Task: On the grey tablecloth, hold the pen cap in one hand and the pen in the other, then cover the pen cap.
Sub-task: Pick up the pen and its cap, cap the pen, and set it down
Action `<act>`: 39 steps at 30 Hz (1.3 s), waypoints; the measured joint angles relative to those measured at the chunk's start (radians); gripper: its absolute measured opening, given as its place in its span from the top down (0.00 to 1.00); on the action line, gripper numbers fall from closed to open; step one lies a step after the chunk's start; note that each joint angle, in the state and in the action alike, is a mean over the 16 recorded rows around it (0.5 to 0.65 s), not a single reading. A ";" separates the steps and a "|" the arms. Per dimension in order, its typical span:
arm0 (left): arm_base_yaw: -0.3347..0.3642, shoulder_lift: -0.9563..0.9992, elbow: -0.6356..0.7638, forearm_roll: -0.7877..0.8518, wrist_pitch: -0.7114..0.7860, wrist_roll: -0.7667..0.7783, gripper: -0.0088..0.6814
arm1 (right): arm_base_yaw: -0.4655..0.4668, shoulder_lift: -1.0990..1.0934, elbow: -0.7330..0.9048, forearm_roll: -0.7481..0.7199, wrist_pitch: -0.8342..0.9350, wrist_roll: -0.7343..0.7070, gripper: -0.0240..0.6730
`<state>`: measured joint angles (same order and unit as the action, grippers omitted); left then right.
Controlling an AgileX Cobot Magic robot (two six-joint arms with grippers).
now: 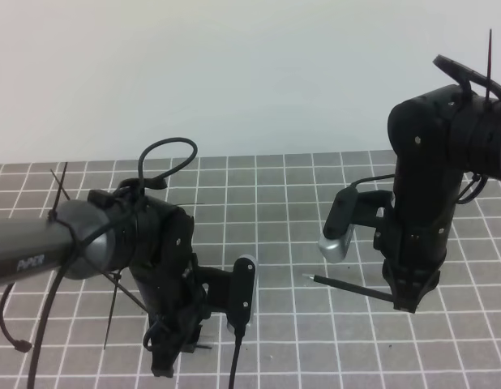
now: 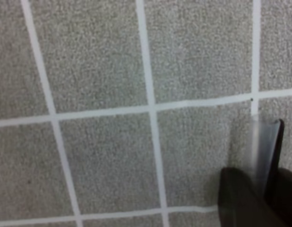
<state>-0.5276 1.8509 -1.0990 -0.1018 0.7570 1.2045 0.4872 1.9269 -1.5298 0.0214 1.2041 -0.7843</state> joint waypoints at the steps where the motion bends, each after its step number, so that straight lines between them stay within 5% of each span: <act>1: 0.000 -0.001 0.000 0.003 0.000 0.000 0.81 | 0.000 -0.001 0.000 0.000 0.000 0.001 0.87; 15: -0.001 -0.157 0.000 0.071 -0.001 -0.001 0.87 | 0.000 -0.080 0.000 0.036 0.000 0.050 0.87; 26: -0.005 -0.424 0.015 0.042 0.083 -0.028 0.87 | 0.010 -0.241 0.035 0.295 0.000 0.229 0.87; 39: -0.108 -0.707 0.243 0.045 -0.027 -0.056 0.87 | 0.082 -0.462 0.285 0.460 0.000 0.323 0.87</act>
<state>-0.6354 1.1436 -0.8556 -0.0568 0.7304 1.1489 0.5696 1.4649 -1.2450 0.4819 1.2041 -0.4616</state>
